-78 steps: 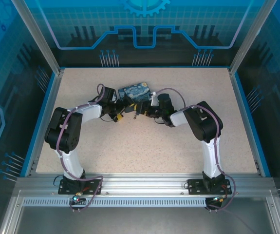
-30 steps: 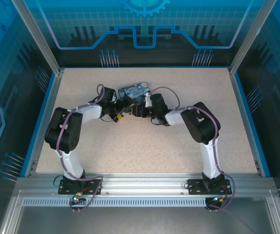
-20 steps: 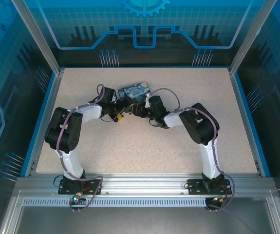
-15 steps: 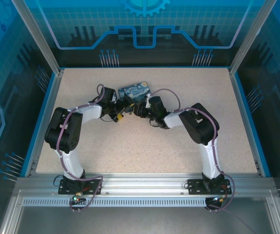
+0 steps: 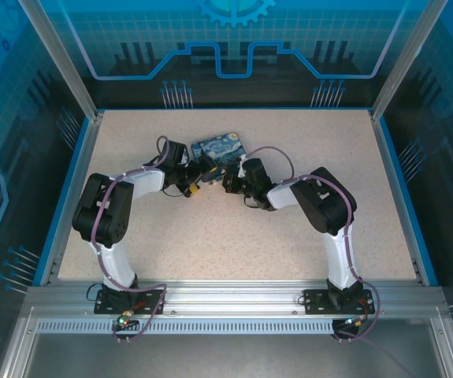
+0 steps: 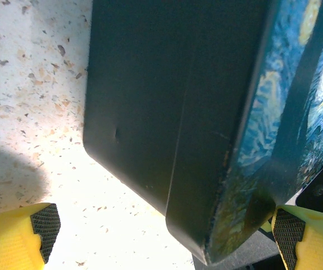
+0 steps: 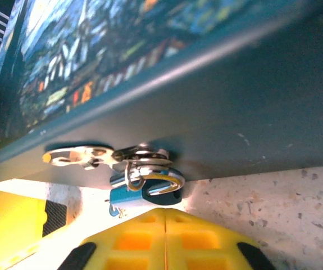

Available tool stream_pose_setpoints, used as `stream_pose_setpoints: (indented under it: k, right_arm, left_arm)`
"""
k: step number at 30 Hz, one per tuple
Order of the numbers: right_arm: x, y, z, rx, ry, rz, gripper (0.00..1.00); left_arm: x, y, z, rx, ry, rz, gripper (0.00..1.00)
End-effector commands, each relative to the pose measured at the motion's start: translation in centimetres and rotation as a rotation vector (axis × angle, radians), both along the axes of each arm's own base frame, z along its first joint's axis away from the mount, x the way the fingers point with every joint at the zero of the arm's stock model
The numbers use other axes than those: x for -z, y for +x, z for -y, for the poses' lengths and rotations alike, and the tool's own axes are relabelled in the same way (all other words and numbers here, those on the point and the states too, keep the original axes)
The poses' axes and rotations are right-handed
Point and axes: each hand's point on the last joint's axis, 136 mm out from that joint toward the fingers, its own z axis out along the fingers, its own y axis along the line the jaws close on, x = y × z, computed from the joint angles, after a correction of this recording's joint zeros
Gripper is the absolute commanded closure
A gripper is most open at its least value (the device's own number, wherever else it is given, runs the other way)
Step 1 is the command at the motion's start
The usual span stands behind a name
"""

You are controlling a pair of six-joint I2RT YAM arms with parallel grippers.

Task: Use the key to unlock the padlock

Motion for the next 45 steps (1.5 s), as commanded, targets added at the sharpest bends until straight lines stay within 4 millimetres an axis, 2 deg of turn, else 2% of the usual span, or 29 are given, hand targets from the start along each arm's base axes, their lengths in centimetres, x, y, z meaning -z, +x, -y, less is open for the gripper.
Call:
stream_pose_setpoints:
  k: [1,9,13,14,17,19,25,29,33,37,41,45]
  right_arm:
    - [-1.3,-0.3,0.2,0.002,0.034,0.000,0.99]
    - [-2.6,0.1,3.1,0.097,0.099,0.008,1.00]
    - [-3.3,-0.1,3.0,0.103,0.115,0.010,0.71]
    - [-3.4,-0.2,2.8,0.102,0.116,0.010,0.66]
    - [-3.6,-0.3,2.3,0.099,0.120,0.011,0.62]
    - [-3.6,-0.4,1.8,0.094,0.117,0.007,0.56]
    - [-3.5,-0.4,1.2,0.087,0.111,0.005,0.54]
    - [-4.4,-0.4,1.9,0.099,0.103,0.011,0.52]
    - [-5.1,-0.2,2.6,0.104,0.069,0.001,0.46]
    - [-5.6,-0.1,2.8,0.103,0.032,0.000,0.39]
    - [-5.5,-0.2,2.5,0.093,-0.013,0.001,0.38]
    - [-6.6,-0.1,3.7,0.125,-0.023,0.016,0.34]
  left_arm:
    - [1.4,-0.8,-0.3,-0.007,-0.003,-0.048,0.01]
    - [1.3,-0.7,-0.4,-0.007,-0.003,-0.043,0.01]
    - [1.3,-0.7,-0.3,-0.008,-0.007,-0.042,0.01]
    - [1.3,-0.7,-0.3,-0.007,-0.008,-0.042,0.01]
    - [1.2,-0.7,-0.3,-0.008,-0.010,-0.041,0.01]
    - [1.1,-0.7,-0.3,-0.006,-0.009,-0.038,0.01]
    - [0.9,-0.5,0.0,0.004,-0.020,-0.035,0.01]
    - [-0.4,-0.1,0.2,0.008,-0.022,0.019,0.01]
    - [-1.8,0.2,0.0,0.005,-0.008,0.064,0.01]
    - [-3.6,0.4,-0.4,0.008,0.031,0.126,0.01]
    - [-4.9,0.4,-0.9,0.001,0.066,0.174,0.01]
    - [-6.1,0.3,-1.6,0.016,0.130,0.202,0.01]
